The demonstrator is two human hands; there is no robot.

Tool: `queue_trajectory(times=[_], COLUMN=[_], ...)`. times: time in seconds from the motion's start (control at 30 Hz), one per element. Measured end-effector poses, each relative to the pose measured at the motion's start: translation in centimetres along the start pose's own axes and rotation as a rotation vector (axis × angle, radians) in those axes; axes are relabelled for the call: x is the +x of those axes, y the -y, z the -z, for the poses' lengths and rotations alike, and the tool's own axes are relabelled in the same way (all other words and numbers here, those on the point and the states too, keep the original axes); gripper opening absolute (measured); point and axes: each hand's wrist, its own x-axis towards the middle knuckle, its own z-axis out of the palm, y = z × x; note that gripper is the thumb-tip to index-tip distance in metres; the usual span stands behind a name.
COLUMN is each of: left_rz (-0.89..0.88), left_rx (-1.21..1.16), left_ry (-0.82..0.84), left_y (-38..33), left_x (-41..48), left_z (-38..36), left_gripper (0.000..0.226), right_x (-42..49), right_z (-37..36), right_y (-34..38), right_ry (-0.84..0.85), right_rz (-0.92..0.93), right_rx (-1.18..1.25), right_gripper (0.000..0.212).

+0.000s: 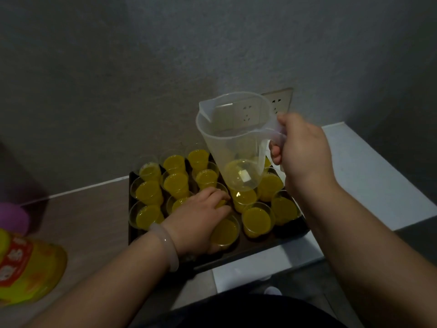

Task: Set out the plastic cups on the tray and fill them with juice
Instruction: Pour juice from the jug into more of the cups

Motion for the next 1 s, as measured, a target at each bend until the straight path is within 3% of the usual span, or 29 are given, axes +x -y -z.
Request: queue_trajectory(times=[0.17,0.27,0.43,0.63,1.0], left_rz=[0.012,0.044,0.214,0.369,0.535], left_rx=[-0.008,-0.135,-0.410,-0.510,-0.509], left_ry=[0.038,0.013,-0.306,-0.572,-0.535], left_y=[-0.1,0.1,0.6,1.6,5.6], left_x=[-0.2,-0.8,-3.5,-6.5,-12.3], left_z=[0.2,0.6,1.7,2.4,0.7], left_gripper=[0.087,0.091,0.063,0.054,0.031], right_x=[-0.3,-0.6,-1.3,-3.0,-5.9], right_z=[0.1,-0.1,-1.0,-3.8,-11.7], right_y=[0.0,0.1,0.4,0.5,-1.0], right_ry=[0.002,0.007,0.014,0.066,0.175], right_rz=[0.012,0.028,0.030,-0.001,-0.006], right_rx=[0.018,0.041,0.076,0.158,0.129], right_gripper=[0.039,0.041,0.040,0.039,0.037])
